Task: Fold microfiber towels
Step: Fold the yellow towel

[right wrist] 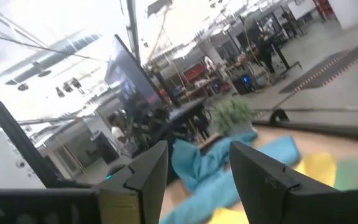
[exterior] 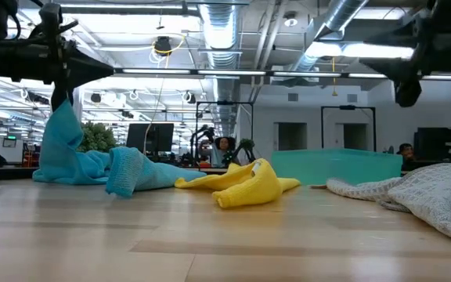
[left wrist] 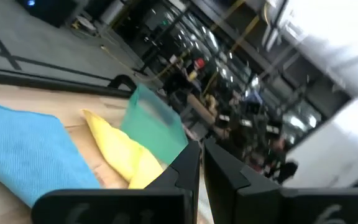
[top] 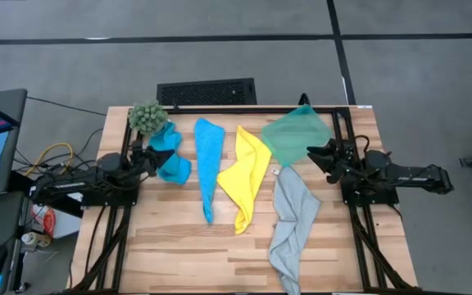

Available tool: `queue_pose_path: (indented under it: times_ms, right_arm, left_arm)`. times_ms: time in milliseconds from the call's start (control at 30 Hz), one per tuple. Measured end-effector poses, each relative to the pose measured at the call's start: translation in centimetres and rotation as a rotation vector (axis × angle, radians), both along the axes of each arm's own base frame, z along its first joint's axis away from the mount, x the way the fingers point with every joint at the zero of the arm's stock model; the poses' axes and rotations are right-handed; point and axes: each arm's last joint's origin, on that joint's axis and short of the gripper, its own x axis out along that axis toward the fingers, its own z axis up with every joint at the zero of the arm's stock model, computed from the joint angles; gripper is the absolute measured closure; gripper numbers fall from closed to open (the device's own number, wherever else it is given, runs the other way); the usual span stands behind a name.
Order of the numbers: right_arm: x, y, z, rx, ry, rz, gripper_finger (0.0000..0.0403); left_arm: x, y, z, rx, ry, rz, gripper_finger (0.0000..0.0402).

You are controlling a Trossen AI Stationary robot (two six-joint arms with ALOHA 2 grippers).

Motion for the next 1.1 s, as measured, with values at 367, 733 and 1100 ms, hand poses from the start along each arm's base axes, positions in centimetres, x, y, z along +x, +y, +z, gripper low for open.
queue_pose_path:
  times_ms: [367,733,1100]
  right_arm:
    - [3.0,-0.1,3.1,-0.115,0.225,-0.013,0.0205]
    - [8.6,-0.1,4.8,-0.231,0.465,0.010,0.0205]
    - [11.0,-0.2,6.0,-0.310,0.598,0.029,0.0205]
  left_arm:
    - [-0.1,-0.2,1.4,-0.004,-0.121,-0.075,0.0350]
    - [0.7,-0.6,3.9,0.118,0.033,-0.241,0.0265]
    - [3.8,-0.1,8.1,0.259,0.291,-0.221,0.0228]
